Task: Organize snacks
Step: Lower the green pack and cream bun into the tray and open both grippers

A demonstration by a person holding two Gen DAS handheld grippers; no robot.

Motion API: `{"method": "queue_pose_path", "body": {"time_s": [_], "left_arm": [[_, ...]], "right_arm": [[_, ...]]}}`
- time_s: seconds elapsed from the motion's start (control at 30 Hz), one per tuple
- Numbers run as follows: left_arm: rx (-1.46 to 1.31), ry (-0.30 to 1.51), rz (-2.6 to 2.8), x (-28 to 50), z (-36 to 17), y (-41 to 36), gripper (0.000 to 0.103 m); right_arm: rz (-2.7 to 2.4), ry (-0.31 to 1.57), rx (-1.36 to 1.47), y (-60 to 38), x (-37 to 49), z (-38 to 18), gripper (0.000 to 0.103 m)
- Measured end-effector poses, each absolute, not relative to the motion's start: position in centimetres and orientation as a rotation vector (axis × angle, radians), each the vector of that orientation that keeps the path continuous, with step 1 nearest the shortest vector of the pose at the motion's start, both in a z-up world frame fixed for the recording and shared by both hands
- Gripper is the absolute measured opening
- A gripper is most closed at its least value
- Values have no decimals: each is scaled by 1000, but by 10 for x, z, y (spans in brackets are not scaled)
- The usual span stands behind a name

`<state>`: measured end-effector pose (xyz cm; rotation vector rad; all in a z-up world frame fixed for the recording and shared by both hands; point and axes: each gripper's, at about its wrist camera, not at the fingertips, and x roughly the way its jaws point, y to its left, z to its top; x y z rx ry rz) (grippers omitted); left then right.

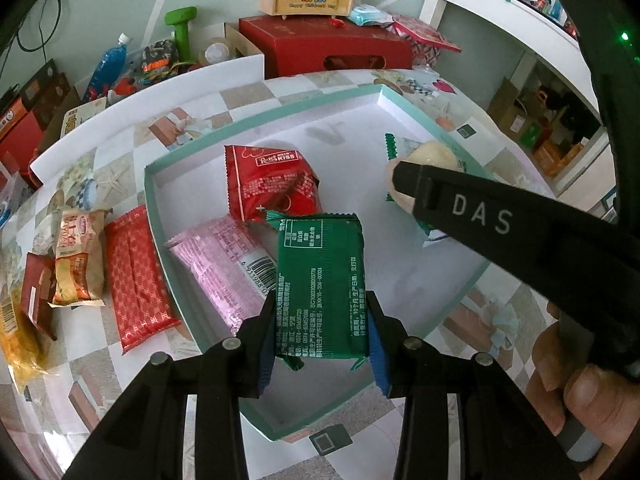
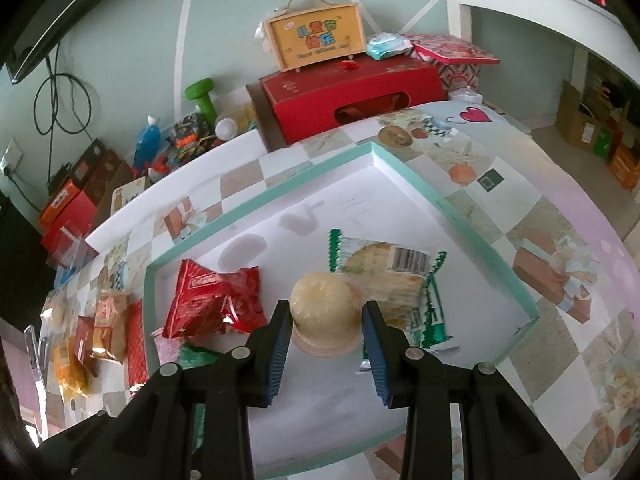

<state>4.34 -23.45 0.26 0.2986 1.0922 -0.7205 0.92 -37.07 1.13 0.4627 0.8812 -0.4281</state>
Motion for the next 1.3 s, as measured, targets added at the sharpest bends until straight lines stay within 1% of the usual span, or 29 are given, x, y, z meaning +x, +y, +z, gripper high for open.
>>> {"method": "queue_pose_path", "body": {"time_s": [0.3,0.43,0.83,0.87,0.9,0.93,1.0,1.17,1.3], "left_arm": [[277,1098,-724,47,5,-230,41],[274,1091,-724,46,8,-230,51],[257,1072,-699,51,19,-221,54],[256,1072,-697,52,19,-220,54],[254,1071,-692,53,19,-219,54],[250,1071,-686,54,20,-217,54],[241,1072,-675,56,20,-215,54],[220,1077,-636,63,20,-206,54],[194,1086,-598,71,19,-198,54]], "right_arm": [[-413,902,440,-362,15,12,39],[-417,907,436,-361,15,12,39],[-435,914,441,-361,15,13,40],[-436,911,442,-361,14,13,41],[-437,908,444,-361,14,14,45],[-441,903,447,-362,13,15,55],[-452,898,445,-363,13,16,67],[-476,901,450,-366,12,15,69],[-493,907,448,-368,12,14,83]]}}
